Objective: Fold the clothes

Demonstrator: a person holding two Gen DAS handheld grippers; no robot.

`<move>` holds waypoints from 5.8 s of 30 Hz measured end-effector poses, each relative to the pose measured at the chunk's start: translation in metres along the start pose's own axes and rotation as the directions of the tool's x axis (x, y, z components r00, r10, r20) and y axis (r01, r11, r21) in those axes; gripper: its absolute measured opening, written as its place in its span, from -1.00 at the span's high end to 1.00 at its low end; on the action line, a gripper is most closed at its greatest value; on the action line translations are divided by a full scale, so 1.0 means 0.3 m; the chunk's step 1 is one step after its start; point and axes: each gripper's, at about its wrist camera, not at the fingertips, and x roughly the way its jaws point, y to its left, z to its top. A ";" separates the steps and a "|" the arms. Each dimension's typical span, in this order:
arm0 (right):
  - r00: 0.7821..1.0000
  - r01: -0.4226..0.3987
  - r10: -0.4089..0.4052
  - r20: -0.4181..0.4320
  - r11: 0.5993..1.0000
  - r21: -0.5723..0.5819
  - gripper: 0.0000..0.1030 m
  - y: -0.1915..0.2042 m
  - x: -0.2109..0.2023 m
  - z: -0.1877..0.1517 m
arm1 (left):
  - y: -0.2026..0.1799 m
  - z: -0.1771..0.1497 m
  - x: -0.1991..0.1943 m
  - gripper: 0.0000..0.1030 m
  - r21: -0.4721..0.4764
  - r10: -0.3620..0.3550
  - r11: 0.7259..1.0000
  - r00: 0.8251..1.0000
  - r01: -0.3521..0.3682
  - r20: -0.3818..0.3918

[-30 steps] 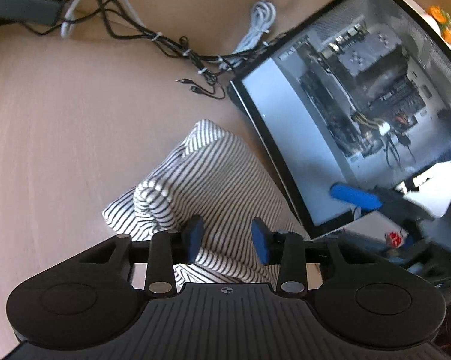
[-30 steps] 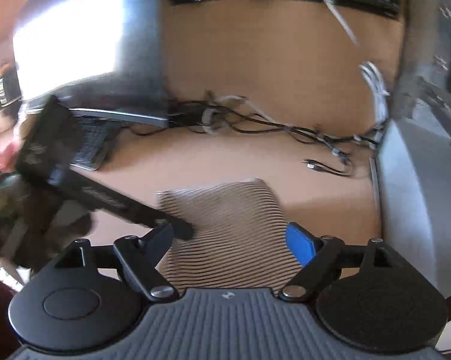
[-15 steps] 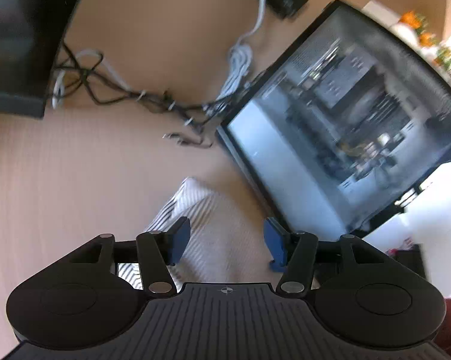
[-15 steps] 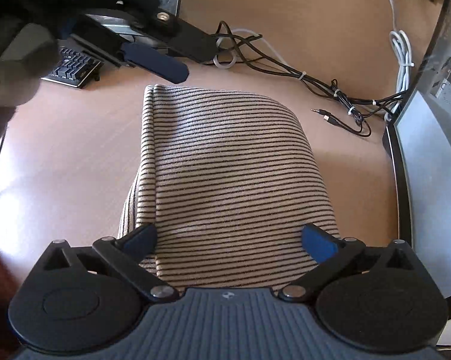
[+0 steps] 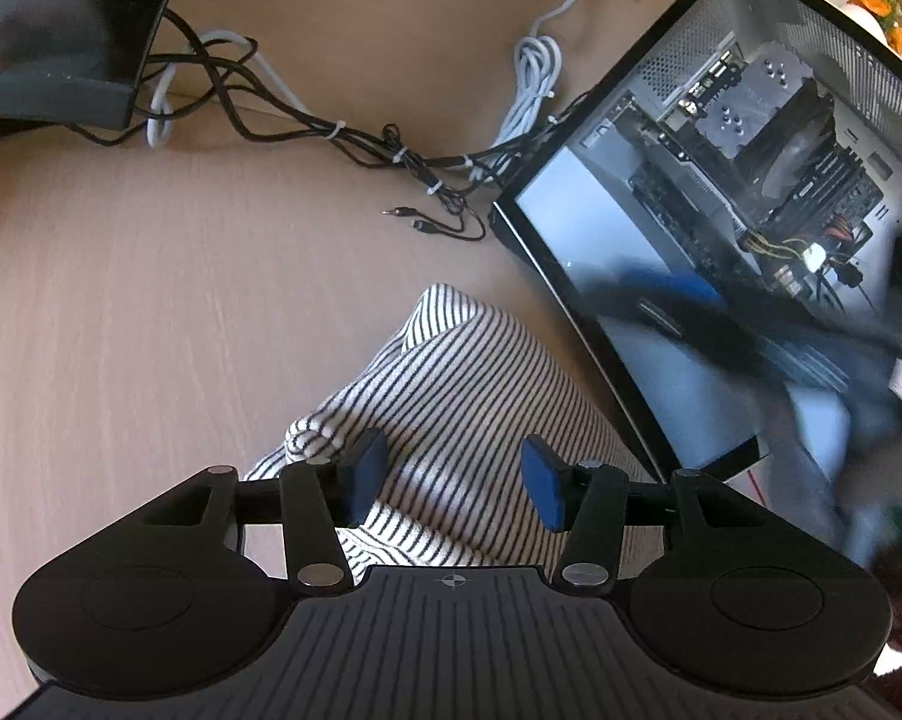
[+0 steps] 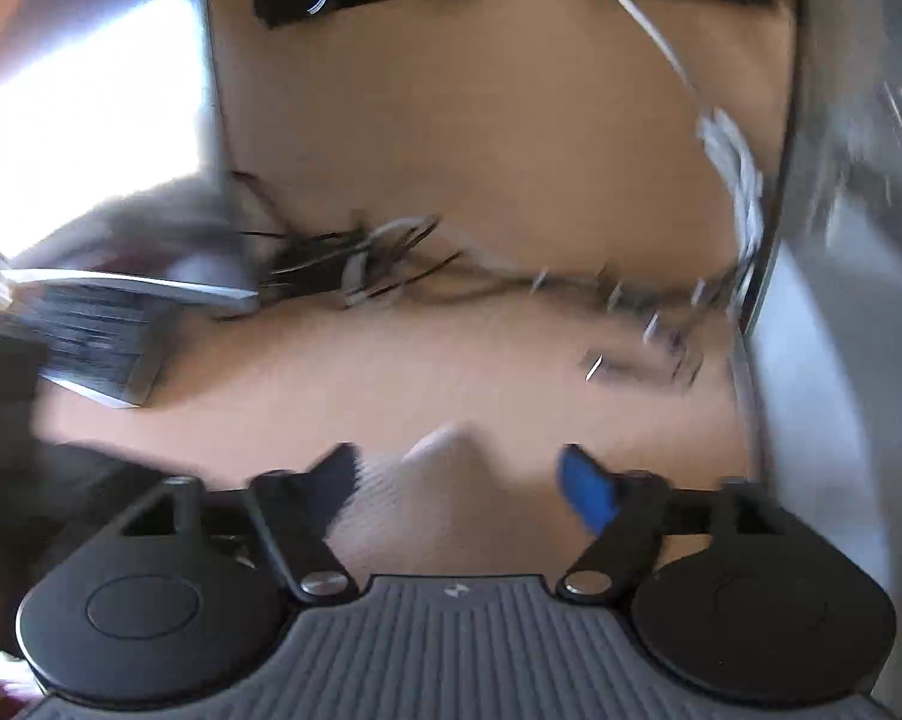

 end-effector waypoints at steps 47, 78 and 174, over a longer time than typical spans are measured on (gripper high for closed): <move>0.988 0.087 -0.136 -0.077 0.889 -0.449 0.80 0.243 -0.215 -0.321 | -0.067 -0.118 -0.110 0.01 0.030 -0.140 0.989 0.976 0.147 -0.169; 0.983 -0.066 -0.015 -0.183 0.899 -0.432 0.82 0.351 -0.170 -0.398 | -0.129 0.067 -0.135 -0.24 0.083 -0.180 0.981 0.983 0.176 0.036; 0.950 -0.305 0.310 -0.043 0.887 -0.347 -1.00 0.077 -0.026 -0.264 | -0.174 -0.209 -0.105 -0.37 -0.175 0.340 0.932 0.932 -0.317 0.125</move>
